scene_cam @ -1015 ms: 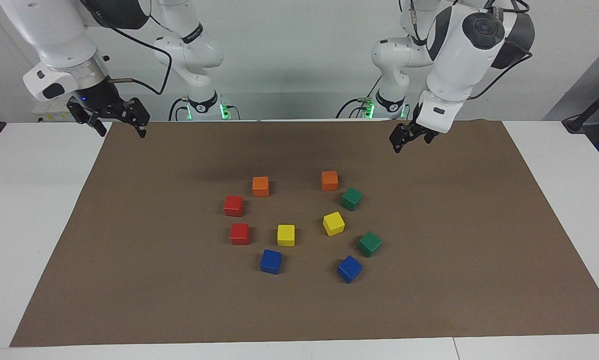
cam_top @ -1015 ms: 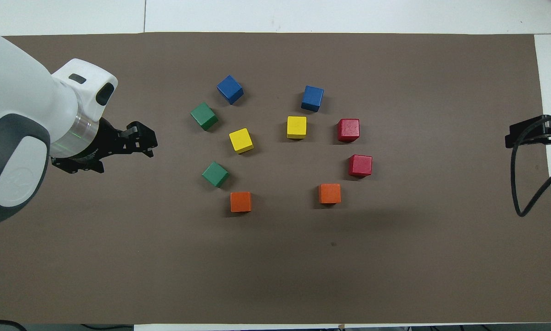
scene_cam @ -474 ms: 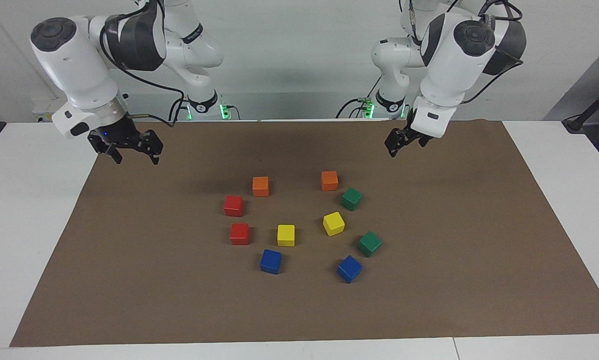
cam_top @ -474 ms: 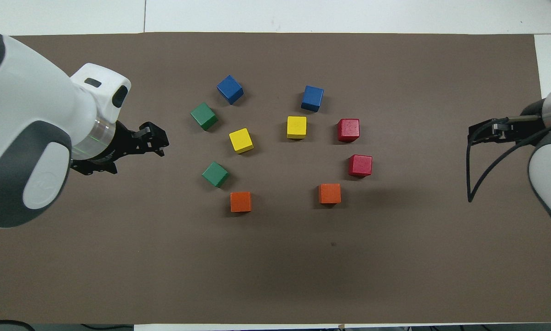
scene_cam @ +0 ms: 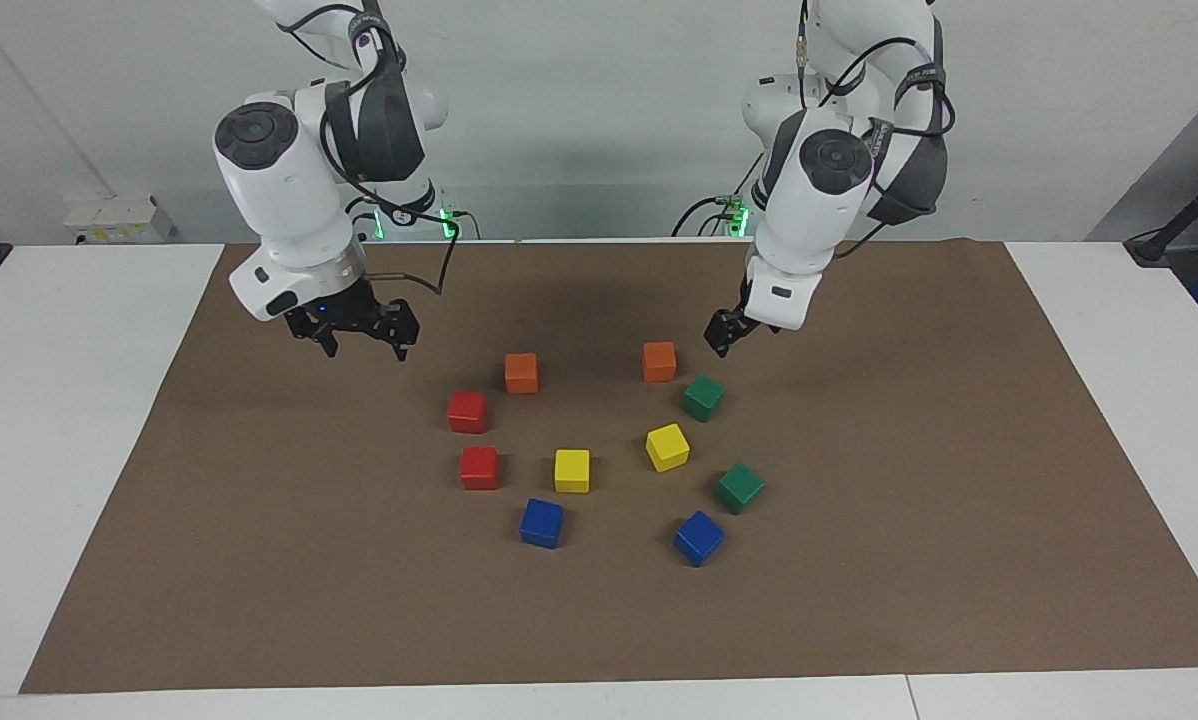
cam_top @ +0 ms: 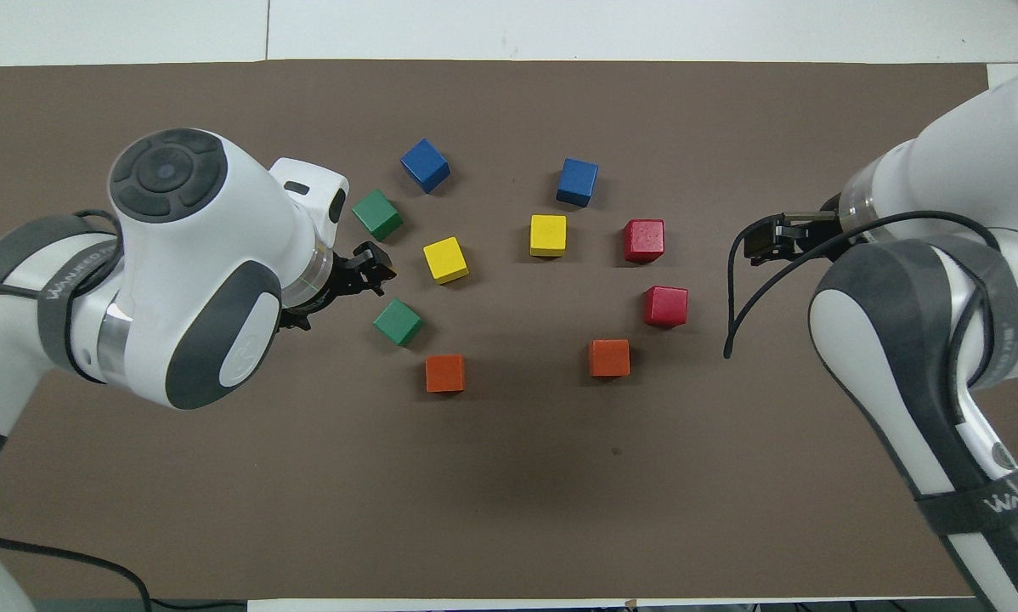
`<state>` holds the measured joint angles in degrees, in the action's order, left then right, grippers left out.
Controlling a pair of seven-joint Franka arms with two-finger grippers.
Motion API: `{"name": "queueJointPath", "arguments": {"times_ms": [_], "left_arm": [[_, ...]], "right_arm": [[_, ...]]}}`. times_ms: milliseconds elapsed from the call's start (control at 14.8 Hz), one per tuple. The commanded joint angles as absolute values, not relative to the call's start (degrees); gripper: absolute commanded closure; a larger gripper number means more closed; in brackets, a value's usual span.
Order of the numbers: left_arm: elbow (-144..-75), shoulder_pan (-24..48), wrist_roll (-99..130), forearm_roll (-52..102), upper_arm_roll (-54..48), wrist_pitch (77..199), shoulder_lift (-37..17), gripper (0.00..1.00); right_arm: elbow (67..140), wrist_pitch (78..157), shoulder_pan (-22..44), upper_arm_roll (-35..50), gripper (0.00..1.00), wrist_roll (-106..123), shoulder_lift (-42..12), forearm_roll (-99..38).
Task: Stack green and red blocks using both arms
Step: 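Reach the left gripper to green while the right gripper reaches red, then grasp green with the left gripper while the right gripper grasps red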
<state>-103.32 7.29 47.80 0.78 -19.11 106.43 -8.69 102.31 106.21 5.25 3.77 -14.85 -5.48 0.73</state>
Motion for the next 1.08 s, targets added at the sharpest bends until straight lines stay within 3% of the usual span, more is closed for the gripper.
{"name": "queueJointPath", "arguments": {"times_ms": [0, 203, 1015], "left_arm": [[-105.1, 8.7, 52.0, -1.1, -18.5, 110.4, -10.7, 0.00], [-112.7, 9.7, 55.1, -1.1, -18.5, 119.8, -10.0, 0.00], [-112.8, 11.4, 64.1, -6.8, -18.5, 126.1, -16.5, 0.00]], "right_arm": [[102.8, 108.4, 6.4, 3.8, 0.02, -17.0, -7.1, 0.9], [103.0, 110.6, 7.3, 3.9, 0.02, -17.7, -9.0, 0.9], [103.6, 118.5, 11.3, 3.9, 0.02, -23.6, -15.7, 0.3]]}}
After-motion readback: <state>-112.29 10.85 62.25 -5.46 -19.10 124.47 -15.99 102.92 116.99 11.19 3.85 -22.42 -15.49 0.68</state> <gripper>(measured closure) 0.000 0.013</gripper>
